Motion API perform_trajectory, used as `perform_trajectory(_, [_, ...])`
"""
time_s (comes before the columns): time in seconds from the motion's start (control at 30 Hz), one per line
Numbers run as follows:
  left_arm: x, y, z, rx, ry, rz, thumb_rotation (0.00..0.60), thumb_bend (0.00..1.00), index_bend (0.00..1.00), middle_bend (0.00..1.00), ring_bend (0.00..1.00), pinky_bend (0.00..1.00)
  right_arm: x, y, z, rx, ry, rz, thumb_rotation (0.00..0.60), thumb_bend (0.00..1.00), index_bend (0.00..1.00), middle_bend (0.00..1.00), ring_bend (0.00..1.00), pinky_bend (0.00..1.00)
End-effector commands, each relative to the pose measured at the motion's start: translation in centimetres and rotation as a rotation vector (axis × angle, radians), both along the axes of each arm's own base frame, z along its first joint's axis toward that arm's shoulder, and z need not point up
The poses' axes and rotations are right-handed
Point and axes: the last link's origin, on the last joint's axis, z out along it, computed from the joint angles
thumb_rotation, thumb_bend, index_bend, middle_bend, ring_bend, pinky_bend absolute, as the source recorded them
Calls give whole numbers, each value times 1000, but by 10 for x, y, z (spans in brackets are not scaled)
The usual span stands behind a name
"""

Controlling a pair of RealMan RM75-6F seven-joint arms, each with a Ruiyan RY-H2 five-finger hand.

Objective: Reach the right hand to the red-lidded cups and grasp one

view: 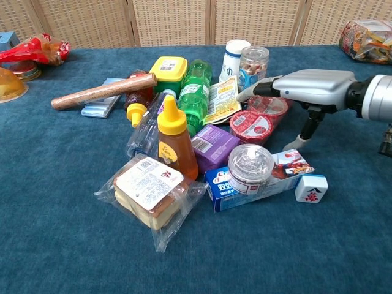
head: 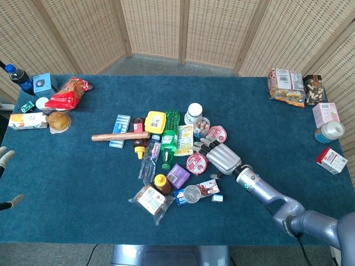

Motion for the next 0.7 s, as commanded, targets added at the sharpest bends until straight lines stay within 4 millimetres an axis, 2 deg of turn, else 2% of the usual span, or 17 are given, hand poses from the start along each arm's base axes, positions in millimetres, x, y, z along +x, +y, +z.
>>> perform_trajectory(0.03, [0, 0, 0, 1, -1, -1, 600, 15, 99, 0, 0, 0, 1, -1, -2, 0, 9, 6, 600, 0, 92, 91, 0, 0])
perform_trajectory(0.37, [1, -1, 1, 1, 0, -2, 600, 14, 99, 0, 0, 0, -4, -6, -5, -4, 21, -21, 600, 0, 95, 95, 0, 0])
perform_trajectory(0.47, [1, 0, 0, 0, 0, 0, 600, 14, 99, 0, 0, 0, -7, -7, -4, -9, 23, -21, 600, 0, 110, 162, 0, 22])
perform_trajectory(0.57, [1, 0, 0, 0, 0, -3, 600, 14, 99, 0, 0, 0, -10, -4, -2, -2, 17, -20, 600, 0, 222, 263, 10, 143])
perform_trajectory(0.67, [2, -1, -1, -1, 0, -4, 600, 15, 98, 0, 0, 0, -12, 0, -1, 8, 9, -15, 600, 0, 379, 440, 175, 324])
perform_trajectory(0.7, [2, -1, -1, -2, 0, -5, 600, 15, 98, 0, 0, 0, -13, 1, -1, 10, 4, -13, 600, 0, 407, 473, 210, 353])
